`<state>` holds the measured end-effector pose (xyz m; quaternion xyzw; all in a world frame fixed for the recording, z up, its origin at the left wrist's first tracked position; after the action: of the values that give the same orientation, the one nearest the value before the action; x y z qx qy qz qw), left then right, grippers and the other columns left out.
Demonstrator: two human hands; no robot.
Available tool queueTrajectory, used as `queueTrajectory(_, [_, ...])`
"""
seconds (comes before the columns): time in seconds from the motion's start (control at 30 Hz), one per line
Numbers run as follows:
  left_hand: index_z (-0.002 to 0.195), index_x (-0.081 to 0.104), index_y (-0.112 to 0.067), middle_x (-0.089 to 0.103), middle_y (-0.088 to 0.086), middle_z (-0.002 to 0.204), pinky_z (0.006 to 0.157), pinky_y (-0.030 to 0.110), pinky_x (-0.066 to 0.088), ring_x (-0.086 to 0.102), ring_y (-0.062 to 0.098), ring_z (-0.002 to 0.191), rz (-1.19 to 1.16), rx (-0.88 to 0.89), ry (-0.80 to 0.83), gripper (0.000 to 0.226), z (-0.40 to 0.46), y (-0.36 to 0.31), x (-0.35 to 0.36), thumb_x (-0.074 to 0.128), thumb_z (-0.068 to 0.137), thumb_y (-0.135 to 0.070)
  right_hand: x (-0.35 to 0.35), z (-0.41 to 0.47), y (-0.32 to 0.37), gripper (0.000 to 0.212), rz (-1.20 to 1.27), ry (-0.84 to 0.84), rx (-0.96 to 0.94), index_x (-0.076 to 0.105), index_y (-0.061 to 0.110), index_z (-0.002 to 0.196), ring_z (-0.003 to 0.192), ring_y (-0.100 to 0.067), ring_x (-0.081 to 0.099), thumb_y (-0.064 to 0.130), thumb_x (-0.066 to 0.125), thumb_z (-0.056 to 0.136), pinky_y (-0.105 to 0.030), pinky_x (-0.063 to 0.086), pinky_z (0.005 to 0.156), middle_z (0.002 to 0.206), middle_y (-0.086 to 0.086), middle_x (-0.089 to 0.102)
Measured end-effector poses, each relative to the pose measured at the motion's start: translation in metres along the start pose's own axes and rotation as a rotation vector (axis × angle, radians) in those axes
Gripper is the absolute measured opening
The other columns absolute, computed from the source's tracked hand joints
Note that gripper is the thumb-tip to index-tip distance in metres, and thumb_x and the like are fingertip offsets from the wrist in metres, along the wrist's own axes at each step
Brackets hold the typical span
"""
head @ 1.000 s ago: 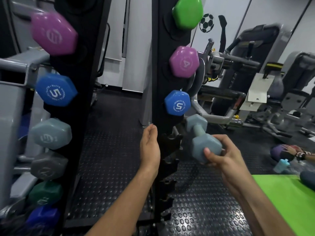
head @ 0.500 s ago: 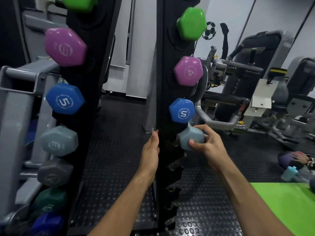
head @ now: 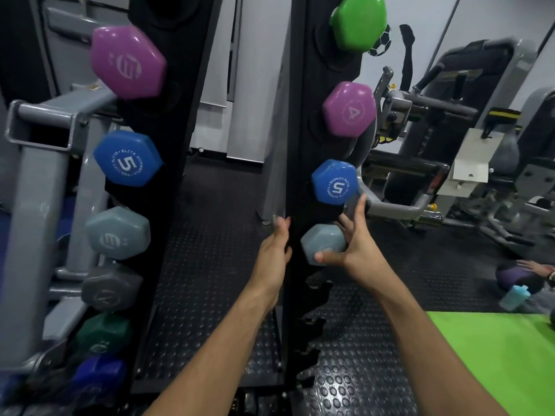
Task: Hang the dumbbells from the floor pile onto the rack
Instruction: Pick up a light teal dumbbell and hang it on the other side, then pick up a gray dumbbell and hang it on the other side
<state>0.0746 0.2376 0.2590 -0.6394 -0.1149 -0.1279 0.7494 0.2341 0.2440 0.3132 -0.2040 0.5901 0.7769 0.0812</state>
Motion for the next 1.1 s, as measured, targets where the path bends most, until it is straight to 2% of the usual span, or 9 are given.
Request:
queueTrajectory(0.13, [0.159, 0.039, -0.019, 0.042, -0.006, 0.163, 0.126, 0.041, 0.03, 0.038, 0.008, 0.15, 0.024, 0.003, 0.006, 0.087, -0.005, -0.002, -0.004, 0.036, 0.091, -0.073, -0.001, -0.005, -0.009, 0.151, -0.023, -0.073, 0.021, -0.021, 0.041, 0.159, 0.149, -0.013, 0.037, 0.026, 0.096, 0.063, -0.042, 0.044, 0.116, 0.168, -0.003, 0.028])
queueTrajectory(0.23, [0.156, 0.045, -0.018, 0.056, -0.014, 0.148, 0.116, 0.027, 0.039, 0.051, -0.003, 0.135, 0.066, 0.012, -0.014, 0.078, -0.009, -0.003, -0.012, 0.033, 0.097, -0.067, -0.002, -0.016, -0.008, 0.144, -0.066, -0.198, 0.0, -0.008, 0.034, 0.163, 0.149, -0.008, 0.034, 0.039, 0.095, 0.063, -0.018, 0.043, 0.109, 0.168, 0.002, 0.028])
queueTrajectory(0.3, [0.153, 0.048, -0.02, 0.061, -0.02, 0.136, 0.107, 0.022, 0.04, 0.056, -0.008, 0.122, 0.114, 0.013, -0.041, 0.08, -0.015, 0.0, -0.024, 0.033, 0.093, -0.07, 0.001, -0.038, -0.002, 0.114, -0.116, -0.43, -0.073, 0.015, 0.024, 0.165, 0.148, -0.006, 0.035, 0.036, 0.088, 0.078, -0.013, 0.039, 0.11, 0.166, 0.004, 0.033])
queueTrajectory(0.47, [0.154, 0.048, -0.019, 0.05, -0.004, 0.157, 0.123, 0.037, 0.031, 0.044, 0.012, 0.144, 0.255, -0.084, -0.118, 0.074, -0.028, 0.047, -0.077, 0.037, 0.099, -0.068, 0.049, -0.113, -0.024, 0.04, -0.091, -0.937, -0.292, 0.059, 0.008, 0.133, 0.135, -0.021, 0.048, 0.011, 0.07, 0.094, -0.044, 0.042, 0.113, 0.142, -0.008, 0.048])
queueTrajectory(0.57, [0.153, 0.05, -0.019, 0.053, -0.002, 0.155, 0.123, 0.039, 0.034, 0.048, 0.014, 0.142, 0.371, -0.202, -0.191, 0.068, -0.046, 0.095, -0.128, 0.042, 0.103, -0.064, 0.107, -0.13, -0.069, 0.028, -0.038, -0.829, -0.178, 0.062, 0.008, 0.121, 0.108, -0.019, 0.059, 0.002, 0.065, 0.094, -0.03, 0.048, 0.095, 0.118, -0.007, 0.057])
queueTrajectory(0.7, [0.143, 0.059, -0.011, 0.063, 0.005, 0.142, 0.116, 0.039, 0.042, 0.058, 0.022, 0.13, 0.533, -0.427, -0.339, 0.056, -0.085, 0.164, -0.208, 0.056, 0.103, -0.05, 0.201, -0.142, -0.169, 0.018, 0.047, -0.446, 0.306, 0.068, 0.018, 0.105, 0.088, -0.02, 0.065, 0.005, 0.064, 0.094, -0.014, 0.046, 0.077, 0.094, -0.001, 0.068])
queueTrajectory(0.83, [0.125, 0.068, -0.006, 0.071, 0.013, 0.123, 0.097, 0.037, 0.052, 0.067, 0.031, 0.11, 0.677, -0.707, -0.427, 0.044, -0.143, 0.237, -0.286, 0.066, 0.097, -0.041, 0.287, -0.174, -0.253, 0.01, 0.112, -0.027, 0.816, 0.071, 0.018, 0.104, 0.085, -0.021, 0.07, 0.019, 0.063, 0.099, -0.033, 0.056, 0.076, 0.096, -0.004, 0.073])
queueTrajectory(0.93, [0.107, 0.074, -0.008, 0.075, 0.016, 0.111, 0.085, 0.034, 0.057, 0.072, 0.033, 0.1, 0.828, -0.853, -0.374, 0.045, -0.175, 0.281, -0.321, 0.072, 0.083, -0.046, 0.324, -0.195, -0.27, 0.011, 0.14, 0.198, 0.974, 0.066, 0.011, 0.105, 0.064, -0.015, 0.059, 0.019, 0.06, 0.102, -0.026, 0.043, 0.056, 0.083, -0.004, 0.066])
queueTrajectory(1.1, [0.125, 0.067, -0.005, 0.069, 0.014, 0.126, 0.089, 0.034, 0.053, 0.067, 0.033, 0.116, 1.139, -0.968, -0.12, 0.051, -0.201, 0.313, -0.341, 0.076, 0.086, -0.036, 0.359, -0.229, -0.315, 0.015, -0.042, 0.423, 1.015, 0.067, 0.01, 0.103, 0.061, -0.015, 0.054, 0.023, 0.065, 0.098, -0.021, 0.04, 0.049, 0.081, -0.004, 0.062])
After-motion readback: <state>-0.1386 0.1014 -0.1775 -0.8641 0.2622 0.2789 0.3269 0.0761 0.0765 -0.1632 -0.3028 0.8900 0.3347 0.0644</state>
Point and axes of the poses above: each hand's wrist, its own z-axis towards the middle knuckle, its own x-axis out of the palm, y = z × x, the point moved 7 cm from there along z, towards the middle knuckle
